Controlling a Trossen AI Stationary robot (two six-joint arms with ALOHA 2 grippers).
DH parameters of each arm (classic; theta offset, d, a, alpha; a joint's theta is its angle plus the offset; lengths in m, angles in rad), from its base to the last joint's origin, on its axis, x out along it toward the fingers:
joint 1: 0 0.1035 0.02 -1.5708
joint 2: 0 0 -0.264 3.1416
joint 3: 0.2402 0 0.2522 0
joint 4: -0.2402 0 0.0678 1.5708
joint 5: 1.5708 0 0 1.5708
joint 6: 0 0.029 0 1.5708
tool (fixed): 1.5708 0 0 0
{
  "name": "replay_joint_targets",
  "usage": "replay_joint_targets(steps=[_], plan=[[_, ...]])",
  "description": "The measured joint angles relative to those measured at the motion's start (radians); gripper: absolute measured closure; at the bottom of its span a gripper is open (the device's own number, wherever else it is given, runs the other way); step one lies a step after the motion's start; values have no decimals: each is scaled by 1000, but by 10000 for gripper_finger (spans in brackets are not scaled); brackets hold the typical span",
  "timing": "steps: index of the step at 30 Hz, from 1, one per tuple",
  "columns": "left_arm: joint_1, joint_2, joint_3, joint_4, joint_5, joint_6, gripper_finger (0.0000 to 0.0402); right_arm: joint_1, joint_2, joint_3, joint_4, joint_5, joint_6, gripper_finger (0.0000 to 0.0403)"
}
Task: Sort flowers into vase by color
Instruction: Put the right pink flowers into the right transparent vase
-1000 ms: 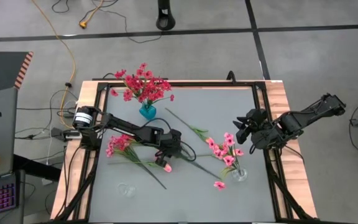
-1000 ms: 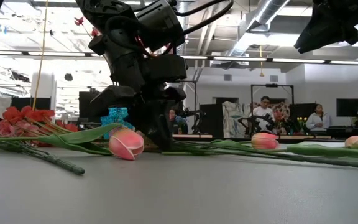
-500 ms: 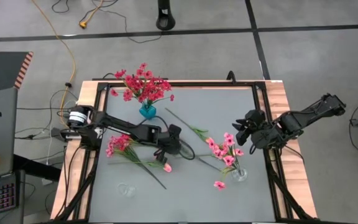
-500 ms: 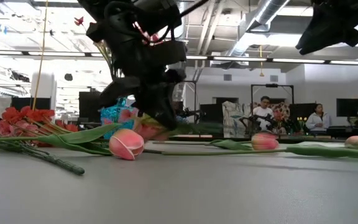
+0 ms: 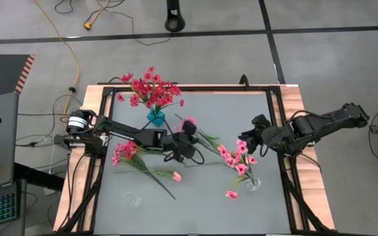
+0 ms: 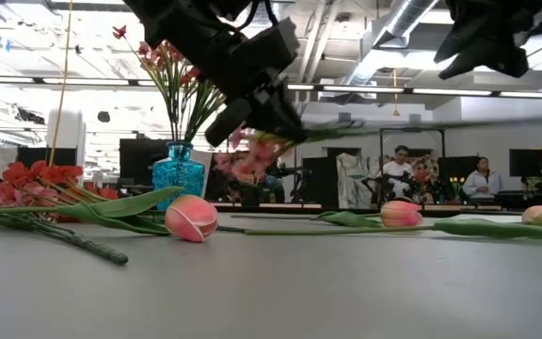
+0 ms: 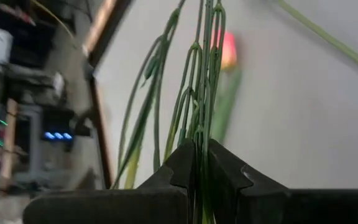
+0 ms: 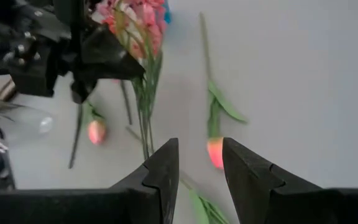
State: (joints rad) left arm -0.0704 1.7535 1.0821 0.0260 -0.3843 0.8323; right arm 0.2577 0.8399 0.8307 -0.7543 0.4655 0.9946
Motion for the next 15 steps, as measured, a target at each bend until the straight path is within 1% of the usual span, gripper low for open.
replay_joint_targets(steps=[7,15], plan=[[0,0,0,112,3,121,386,-122,3,0,130,-150,-88,253],[1,0,0,234,15,301,386,-233,68,0,175,-345,-90,253]])
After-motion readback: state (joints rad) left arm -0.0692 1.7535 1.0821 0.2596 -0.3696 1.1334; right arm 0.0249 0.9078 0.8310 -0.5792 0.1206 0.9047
